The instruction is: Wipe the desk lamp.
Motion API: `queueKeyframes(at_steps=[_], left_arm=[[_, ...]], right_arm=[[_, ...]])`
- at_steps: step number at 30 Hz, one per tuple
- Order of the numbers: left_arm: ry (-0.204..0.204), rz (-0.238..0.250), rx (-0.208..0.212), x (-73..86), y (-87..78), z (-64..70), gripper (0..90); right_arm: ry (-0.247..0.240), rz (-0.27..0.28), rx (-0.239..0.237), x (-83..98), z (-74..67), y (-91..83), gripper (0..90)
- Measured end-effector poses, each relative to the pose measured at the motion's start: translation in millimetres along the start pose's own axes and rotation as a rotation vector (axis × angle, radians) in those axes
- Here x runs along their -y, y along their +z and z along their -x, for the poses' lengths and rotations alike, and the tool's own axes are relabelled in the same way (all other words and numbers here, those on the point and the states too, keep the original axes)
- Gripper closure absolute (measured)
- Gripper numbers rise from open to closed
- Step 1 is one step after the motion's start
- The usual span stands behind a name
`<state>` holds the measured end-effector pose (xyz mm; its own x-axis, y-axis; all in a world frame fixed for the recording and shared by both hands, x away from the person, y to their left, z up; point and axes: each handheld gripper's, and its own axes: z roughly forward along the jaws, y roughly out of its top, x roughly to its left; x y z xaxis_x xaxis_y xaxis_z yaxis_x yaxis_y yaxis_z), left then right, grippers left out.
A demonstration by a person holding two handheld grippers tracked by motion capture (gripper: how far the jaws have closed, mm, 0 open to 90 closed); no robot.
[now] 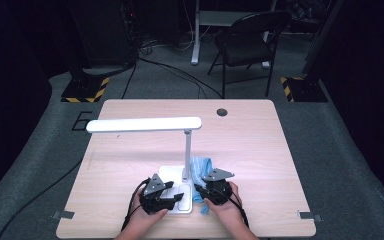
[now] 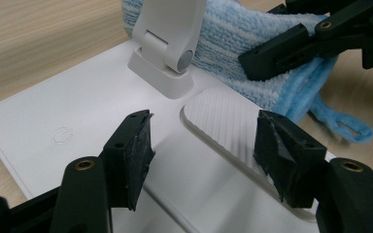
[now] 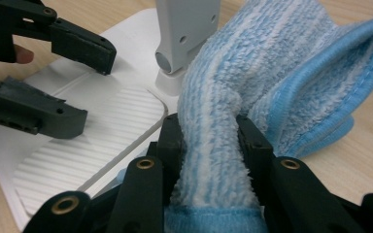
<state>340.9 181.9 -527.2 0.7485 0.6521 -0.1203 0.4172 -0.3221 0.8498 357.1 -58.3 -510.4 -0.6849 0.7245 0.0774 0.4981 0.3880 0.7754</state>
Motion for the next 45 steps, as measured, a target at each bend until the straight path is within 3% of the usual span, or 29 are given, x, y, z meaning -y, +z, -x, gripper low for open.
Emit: queueKeyframes(at_steps=[15, 26, 28, 31, 39, 45], left_arm=[[0.001, 0.000, -0.001, 0.0, 0.0, 0.0, 38.4], [0.002, -0.009, 0.008, -0.4, -0.8, -0.4, 38.4], [0.003, -0.010, 0.007, -0.4, -0.8, -0.5, 38.4], [0.004, -0.010, 0.008, -0.4, -0.8, -0.6, 38.4], [0.012, -0.011, 0.010, -0.5, -1.1, -0.9, 39.1], [0.011, -0.012, 0.011, -0.6, -1.1, -1.0, 39.1]], right_arm=[[-0.002, -0.003, -0.040, 15.9, -19.2, -17.7, 68.2], [-0.001, 0.003, -0.107, 29.9, -32.1, -32.7, 68.2], [-0.018, 0.006, -0.108, 30.8, -32.4, -33.4, 68.2], [0.007, 0.010, -0.113, 30.8, -32.6, -32.0, 68.2], [-0.010, 0.021, -0.096, 27.8, -30.7, -27.5, 68.2], [0.015, 0.025, -0.078, 23.5, -25.8, -22.2, 68.1]])
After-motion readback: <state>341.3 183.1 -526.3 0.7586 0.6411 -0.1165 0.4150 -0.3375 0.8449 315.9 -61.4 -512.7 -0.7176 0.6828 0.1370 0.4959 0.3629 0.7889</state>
